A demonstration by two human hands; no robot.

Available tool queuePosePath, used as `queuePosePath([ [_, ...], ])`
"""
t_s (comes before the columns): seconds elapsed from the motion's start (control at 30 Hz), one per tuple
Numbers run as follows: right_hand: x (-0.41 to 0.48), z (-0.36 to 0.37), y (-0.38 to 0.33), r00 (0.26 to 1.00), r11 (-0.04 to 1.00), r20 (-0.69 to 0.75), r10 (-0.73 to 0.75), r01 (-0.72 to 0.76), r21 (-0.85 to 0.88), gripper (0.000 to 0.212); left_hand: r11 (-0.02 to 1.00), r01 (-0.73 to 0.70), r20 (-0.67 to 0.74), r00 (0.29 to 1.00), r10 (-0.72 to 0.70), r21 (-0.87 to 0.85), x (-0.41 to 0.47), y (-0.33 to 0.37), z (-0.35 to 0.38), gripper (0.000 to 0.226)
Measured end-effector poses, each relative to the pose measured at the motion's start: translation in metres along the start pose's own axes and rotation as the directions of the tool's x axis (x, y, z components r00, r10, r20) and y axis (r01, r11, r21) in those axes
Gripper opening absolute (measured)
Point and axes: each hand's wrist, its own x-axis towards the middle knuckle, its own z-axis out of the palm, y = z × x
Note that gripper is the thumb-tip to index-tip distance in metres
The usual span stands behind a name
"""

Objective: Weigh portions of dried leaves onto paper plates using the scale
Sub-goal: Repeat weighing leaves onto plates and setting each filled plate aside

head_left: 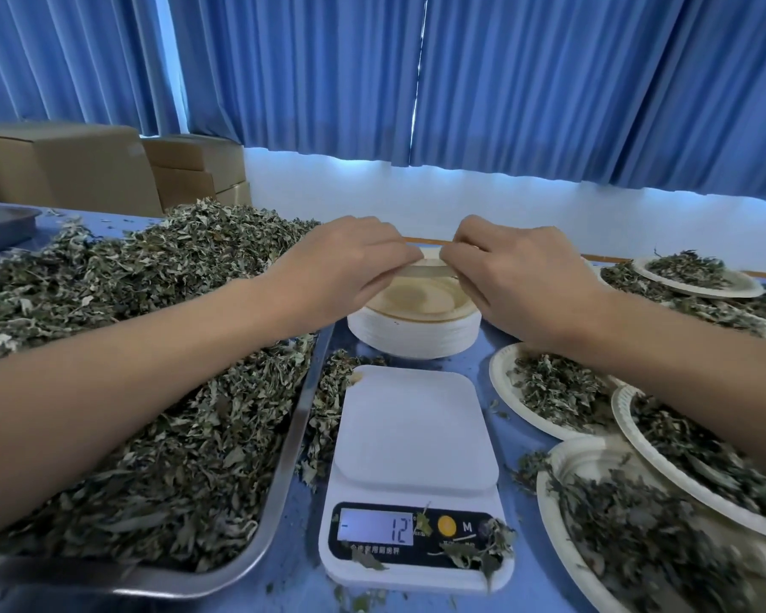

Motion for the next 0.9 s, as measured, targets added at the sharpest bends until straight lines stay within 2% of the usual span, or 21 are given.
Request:
queuePosePath([
  [0.1, -0.038, -0.027, -0.014, 0.992, 0.998, -0.120, -0.039, 0.044, 0.041, 0.021, 0.997, -0.077, -0.068, 0.995, 0.076, -0.023, -0.015, 0.028, -0.024, 0.019],
  [0.2, -0.085, -0.038, -0.035, 0.975, 0.985, -0.183, -0.123, 0.143, 0.098, 0.029, 0.986, -0.154, -0.050, 0.987, 0.151, -0.066, -0.039, 0.059, -0.038, 0.018],
  [0.33, -0.128, -0.036, -0.062, 0.975, 0.949, -0.087, -0.205, 0.219, 0.225, 0.038, 0.968, -0.229, 0.099, 0.966, 0.239, -0.098, -0.062, 0.091, -0.034, 0.020],
  [0.4, -0.138, -0.033, -0.072, 0.980, 0.941, 0.030, -0.196, 0.179, 0.288, 0.060, 0.971, -0.202, 0.221, 0.948, 0.227, -0.131, -0.067, 0.097, -0.030, 0.021],
  [0.43, -0.141, -0.033, -0.075, 0.983, 0.943, 0.085, -0.160, 0.127, 0.306, 0.069, 0.972, -0.165, 0.276, 0.939, 0.206, -0.165, -0.068, 0.098, -0.029, 0.022],
  [0.5, -0.142, -0.036, -0.079, 0.990, 0.941, 0.124, -0.059, 0.014, 0.339, 0.069, 0.972, -0.045, 0.318, 0.941, 0.119, -0.229, -0.065, 0.098, -0.030, 0.029],
  [0.57, -0.139, -0.040, -0.080, 0.993, 0.923, 0.110, 0.052, -0.090, 0.375, 0.057, 0.961, 0.136, 0.243, 0.967, -0.076, -0.242, -0.058, 0.090, -0.034, 0.038],
  [0.63, -0.129, -0.045, -0.078, 0.981, 0.903, 0.092, 0.172, -0.194, 0.384, 0.040, 0.928, 0.321, 0.155, 0.943, -0.295, -0.187, -0.049, 0.076, -0.039, 0.037],
  [0.7, -0.113, -0.043, -0.068, 0.933, 0.854, 0.151, 0.326, -0.359, 0.376, 0.023, 0.877, 0.479, 0.188, 0.865, -0.465, -0.033, -0.040, 0.052, -0.043, 0.021],
  [0.73, -0.103, -0.039, -0.060, 0.895, 0.810, 0.203, 0.397, -0.446, 0.380, 0.020, 0.840, 0.539, 0.279, 0.798, -0.534, 0.064, -0.037, 0.039, -0.045, 0.016],
  [0.77, -0.093, -0.033, -0.051, 0.855, 0.764, 0.272, 0.442, -0.518, 0.385, 0.021, 0.800, 0.582, 0.411, 0.700, -0.584, 0.146, -0.034, 0.028, -0.047, 0.017],
  [0.83, -0.075, -0.021, -0.036, 0.776, 0.691, 0.450, 0.442, -0.614, 0.381, 0.022, 0.756, 0.595, 0.662, 0.454, -0.597, 0.274, -0.032, 0.015, -0.047, 0.030],
  [0.87, -0.068, -0.016, -0.032, 0.741, 0.660, 0.529, 0.413, -0.644, 0.387, 0.022, 0.751, 0.577, 0.734, 0.348, -0.583, 0.322, -0.034, 0.012, -0.045, 0.043],
  [0.9, -0.064, -0.010, -0.031, 0.713, 0.633, 0.590, 0.378, -0.664, 0.398, 0.023, 0.751, 0.555, 0.772, 0.278, -0.572, 0.357, -0.036, 0.011, -0.040, 0.055],
])
